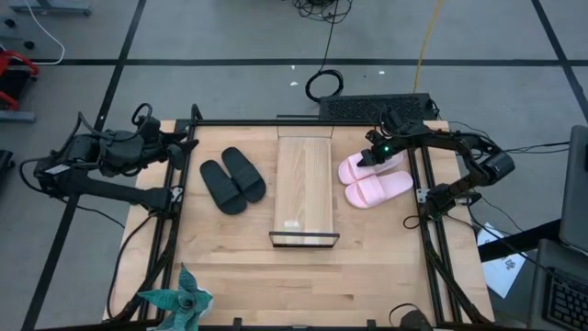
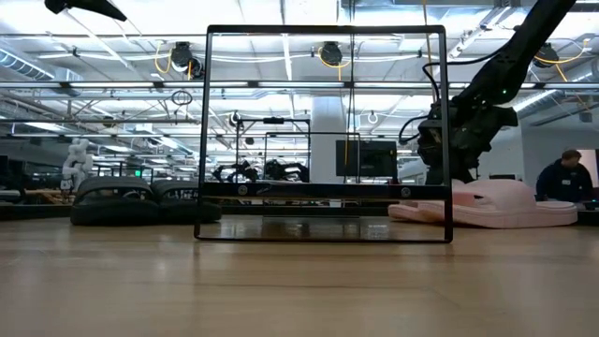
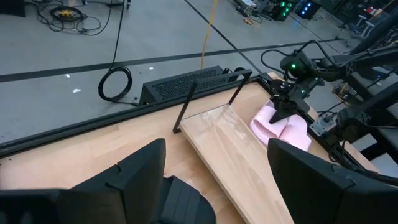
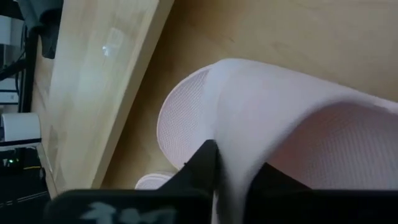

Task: Pick and place slides into the shelf
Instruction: Put the top pink slide on the shelf

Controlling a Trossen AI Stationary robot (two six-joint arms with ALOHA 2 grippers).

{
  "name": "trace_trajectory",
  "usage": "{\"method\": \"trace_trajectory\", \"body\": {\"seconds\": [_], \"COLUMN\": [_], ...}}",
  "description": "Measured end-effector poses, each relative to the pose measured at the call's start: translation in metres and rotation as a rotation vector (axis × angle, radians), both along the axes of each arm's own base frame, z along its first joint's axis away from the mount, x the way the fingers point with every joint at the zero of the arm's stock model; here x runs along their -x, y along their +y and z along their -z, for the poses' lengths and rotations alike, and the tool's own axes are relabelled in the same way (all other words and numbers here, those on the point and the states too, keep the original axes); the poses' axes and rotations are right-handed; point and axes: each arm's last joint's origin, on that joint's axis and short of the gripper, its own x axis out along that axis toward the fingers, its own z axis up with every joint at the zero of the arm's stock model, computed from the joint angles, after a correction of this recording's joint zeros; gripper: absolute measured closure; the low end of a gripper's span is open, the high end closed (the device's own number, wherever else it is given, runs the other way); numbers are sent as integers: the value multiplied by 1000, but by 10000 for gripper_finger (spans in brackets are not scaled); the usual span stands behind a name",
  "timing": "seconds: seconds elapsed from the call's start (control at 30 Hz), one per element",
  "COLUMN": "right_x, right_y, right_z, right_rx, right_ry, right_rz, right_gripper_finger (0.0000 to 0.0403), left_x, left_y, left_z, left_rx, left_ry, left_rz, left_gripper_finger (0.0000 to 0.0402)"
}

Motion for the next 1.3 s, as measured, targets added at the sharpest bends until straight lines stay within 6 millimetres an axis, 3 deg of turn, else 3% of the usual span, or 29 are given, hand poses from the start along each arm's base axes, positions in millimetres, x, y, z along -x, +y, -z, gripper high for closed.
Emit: {"method": "trace_trajectory", "body": {"seconds": [0.23,0.53,0.67,0.93,1.13,1.3], "right_x": [1,-13,-33,-76,-107,-149], "right_y": [-5,4,22,55,66,61], "right_z": [-19,-76,-88,-90,-74,-84], "right_rx": [44,122,87,31,-21,31], "right_ry": [-89,-340,-378,-432,-436,-468], "right_rz": [77,256,297,376,414,335], "right_gripper_finger": [396,400,401,402,402,402], "left_x": [0,0,0,0,0,0], "left_y": [0,0,0,0,0,0], "left_z": [0,0,0,0,0,0], "left_rx": [-10,-12,-11,-13,-16,-17], "left_ry": [8,9,9,9,10,10], "left_rz": [6,8,7,5,3,2], "left_gripper_finger": [117,117,117,117,117,117]}}
